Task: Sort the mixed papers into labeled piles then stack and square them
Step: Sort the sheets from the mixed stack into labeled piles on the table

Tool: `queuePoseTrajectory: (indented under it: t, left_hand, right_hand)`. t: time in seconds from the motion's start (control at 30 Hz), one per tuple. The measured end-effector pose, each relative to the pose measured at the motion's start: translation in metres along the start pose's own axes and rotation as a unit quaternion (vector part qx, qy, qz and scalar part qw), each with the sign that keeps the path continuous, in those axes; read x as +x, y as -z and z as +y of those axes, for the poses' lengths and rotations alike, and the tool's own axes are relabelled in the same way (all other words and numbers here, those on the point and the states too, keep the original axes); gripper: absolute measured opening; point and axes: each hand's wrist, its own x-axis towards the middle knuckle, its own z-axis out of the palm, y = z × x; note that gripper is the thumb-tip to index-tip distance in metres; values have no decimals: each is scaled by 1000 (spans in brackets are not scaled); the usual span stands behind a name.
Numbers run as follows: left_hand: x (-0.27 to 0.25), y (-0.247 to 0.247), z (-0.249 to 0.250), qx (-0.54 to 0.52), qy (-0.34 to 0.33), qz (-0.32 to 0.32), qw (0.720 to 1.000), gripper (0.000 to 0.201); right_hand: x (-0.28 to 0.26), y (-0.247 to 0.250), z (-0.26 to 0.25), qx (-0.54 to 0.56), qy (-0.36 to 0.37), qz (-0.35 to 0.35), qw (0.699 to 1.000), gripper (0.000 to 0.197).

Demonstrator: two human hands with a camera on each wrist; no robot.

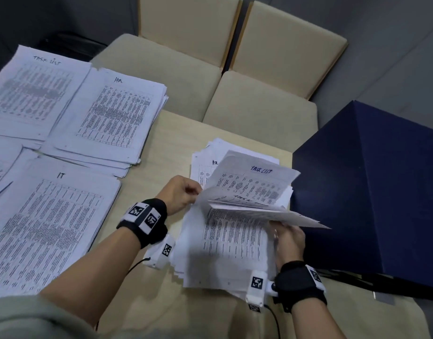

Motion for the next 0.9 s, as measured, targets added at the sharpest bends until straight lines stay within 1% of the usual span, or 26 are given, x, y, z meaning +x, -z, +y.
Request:
queuePoseTrajectory:
  t: [0.07, 0.17, 0.2, 0.3, 0.33, 0.4, 0.47, 0.53, 0.57, 0.63, 0.67, 0.7, 0.77, 0.83, 0.87, 0.9]
  left_hand:
    - [-4, 5, 1, -11, 10, 4, 1000, 29]
    - [-5, 7, -1, -31, 12, 37, 999, 37]
    - [-5, 8, -2, -27, 11, 53, 998, 39]
    - [-5, 13, -1, -9, 3, 93, 996, 48]
    - [-6, 14, 0, -13, 4, 100, 995, 52]
    - [-5, 16, -2, -28, 1, 109, 994, 53]
    - [-5, 17, -4, -33, 6, 96, 995, 53]
    - [-6, 15, -7, -24, 1, 68, 997, 52]
    - [-6, 13, -8, -30, -2, 54, 998, 46]
    - [-9, 8, -3, -78, 0, 31, 996, 28]
    - [-11, 6, 2, -110, 12, 17, 994, 25]
    - [-12, 4, 5, -148, 30, 3, 989, 26]
    - [-15, 5, 7, -220, 56, -19, 974, 32]
    - [-14, 9, 5, -261, 72, -10, 963, 32]
    - [-13, 12, 5, -264, 80, 13, 961, 30]
    - [-12, 13, 3, -257, 87, 44, 961, 29]
  right_hand:
    - [-1, -4, -1, 16, 11, -26, 999, 44]
    - [-1, -10, 3, -24, 12, -15, 1000, 24]
    - [-1, -10, 4, -33, 11, -18, 999, 22]
    - [0, -12, 4, -45, 14, -18, 999, 23]
    - [-1, -12, 2, -37, 11, -5, 999, 24]
    - [0, -13, 1, -20, 2, 18, 1000, 23]
    - [0, -13, -1, -13, -3, 16, 1000, 23]
    - [-2, -14, -2, -18, -10, 0, 1000, 22]
    - [-2, -14, -1, -14, -12, -7, 1000, 26]
    - [-3, -14, 0, -9, -22, -23, 999, 35]
    - [-3, -15, -1, 0, -29, -36, 999, 36]
    - [-4, -14, -2, 15, -37, -51, 998, 34]
    - [-4, -12, -7, 42, -44, -70, 996, 23]
    - [-6, -10, -12, 29, -45, -83, 995, 11]
    - [-7, -10, -15, 15, -43, -87, 995, 8]
    - [-9, -11, -16, 8, -42, -82, 996, 10]
